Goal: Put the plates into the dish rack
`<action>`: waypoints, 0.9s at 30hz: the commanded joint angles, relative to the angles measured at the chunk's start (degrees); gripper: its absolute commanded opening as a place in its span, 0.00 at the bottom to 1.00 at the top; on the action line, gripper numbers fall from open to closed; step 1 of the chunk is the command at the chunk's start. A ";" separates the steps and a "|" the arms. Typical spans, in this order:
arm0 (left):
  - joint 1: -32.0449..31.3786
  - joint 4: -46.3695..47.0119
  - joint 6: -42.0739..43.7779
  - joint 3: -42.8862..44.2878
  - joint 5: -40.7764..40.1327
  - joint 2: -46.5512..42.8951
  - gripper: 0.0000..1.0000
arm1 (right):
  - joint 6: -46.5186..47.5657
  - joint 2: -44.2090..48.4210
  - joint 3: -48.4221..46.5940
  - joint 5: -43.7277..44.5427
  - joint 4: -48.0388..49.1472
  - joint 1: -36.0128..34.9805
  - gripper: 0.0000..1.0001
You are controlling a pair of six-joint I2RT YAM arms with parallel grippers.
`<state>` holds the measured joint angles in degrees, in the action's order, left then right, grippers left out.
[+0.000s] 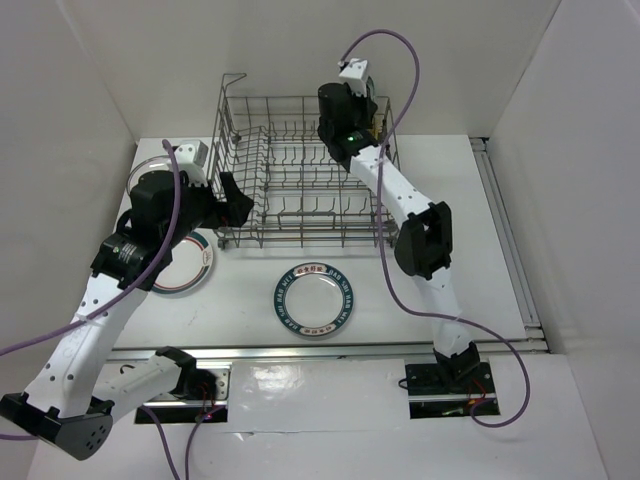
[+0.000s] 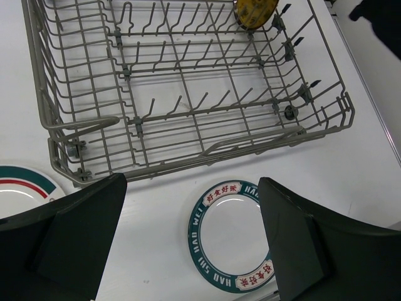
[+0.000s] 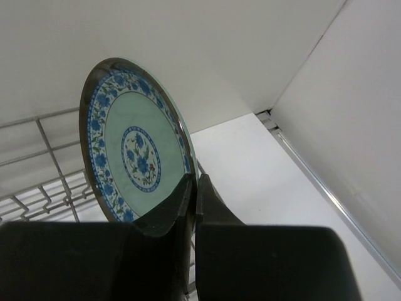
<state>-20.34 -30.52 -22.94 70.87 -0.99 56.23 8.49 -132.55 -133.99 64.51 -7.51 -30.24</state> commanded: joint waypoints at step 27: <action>0.21 1.26 -1.06 0.23 1.61 -1.65 1.00 | 0.65 -6.23 -0.48 0.62 8.47 2.11 0.00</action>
<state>-20.34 -30.57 -22.94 70.87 -0.10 56.05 9.91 -138.30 -134.10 64.53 -2.98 -28.45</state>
